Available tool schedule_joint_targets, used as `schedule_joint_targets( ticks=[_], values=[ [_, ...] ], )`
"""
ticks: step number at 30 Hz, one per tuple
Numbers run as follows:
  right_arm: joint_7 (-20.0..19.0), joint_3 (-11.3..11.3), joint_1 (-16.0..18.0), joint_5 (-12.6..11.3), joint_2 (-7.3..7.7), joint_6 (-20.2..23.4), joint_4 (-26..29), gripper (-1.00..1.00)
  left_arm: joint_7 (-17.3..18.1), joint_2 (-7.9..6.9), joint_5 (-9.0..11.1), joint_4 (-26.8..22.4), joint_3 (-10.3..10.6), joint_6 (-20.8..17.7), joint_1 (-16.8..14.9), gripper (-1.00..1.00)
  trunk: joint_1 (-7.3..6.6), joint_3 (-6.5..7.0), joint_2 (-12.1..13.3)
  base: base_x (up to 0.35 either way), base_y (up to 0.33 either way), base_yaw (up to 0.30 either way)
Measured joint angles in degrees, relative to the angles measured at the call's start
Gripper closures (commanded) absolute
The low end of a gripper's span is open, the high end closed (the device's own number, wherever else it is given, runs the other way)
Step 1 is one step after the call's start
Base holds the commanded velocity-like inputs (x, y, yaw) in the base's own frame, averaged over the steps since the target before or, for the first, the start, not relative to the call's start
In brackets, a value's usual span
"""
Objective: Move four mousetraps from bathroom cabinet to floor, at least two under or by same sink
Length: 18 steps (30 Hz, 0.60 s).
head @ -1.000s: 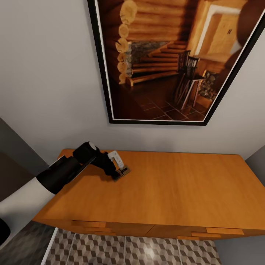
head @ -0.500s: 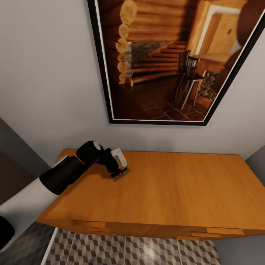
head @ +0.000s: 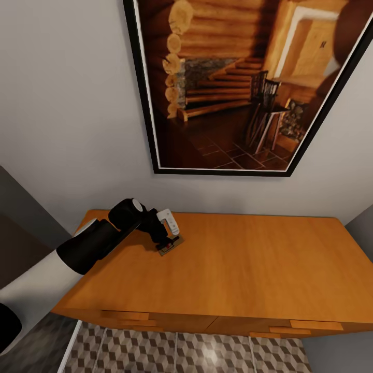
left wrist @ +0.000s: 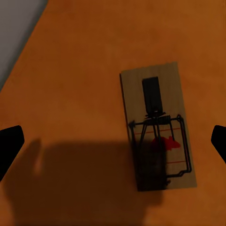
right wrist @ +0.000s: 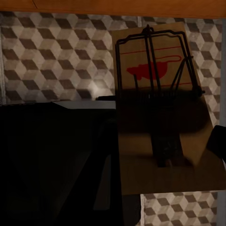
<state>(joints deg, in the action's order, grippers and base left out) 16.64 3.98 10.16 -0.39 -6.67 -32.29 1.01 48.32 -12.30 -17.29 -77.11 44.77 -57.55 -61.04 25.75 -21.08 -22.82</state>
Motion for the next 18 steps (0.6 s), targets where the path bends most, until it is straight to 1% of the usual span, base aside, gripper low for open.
schedule_joint_targets(
  ticks=[18],
  values=[
    [0.00, 0.00, 0.00, 0.00, 0.00, 0.01, 0.00, 1.00, 0.02, -0.07, -0.03, 3.63, 0.30, 0.07, 0.45, -1.00, 0.00, -0.24, 0.00, 0.000, 0.000, 0.000]
  ],
)
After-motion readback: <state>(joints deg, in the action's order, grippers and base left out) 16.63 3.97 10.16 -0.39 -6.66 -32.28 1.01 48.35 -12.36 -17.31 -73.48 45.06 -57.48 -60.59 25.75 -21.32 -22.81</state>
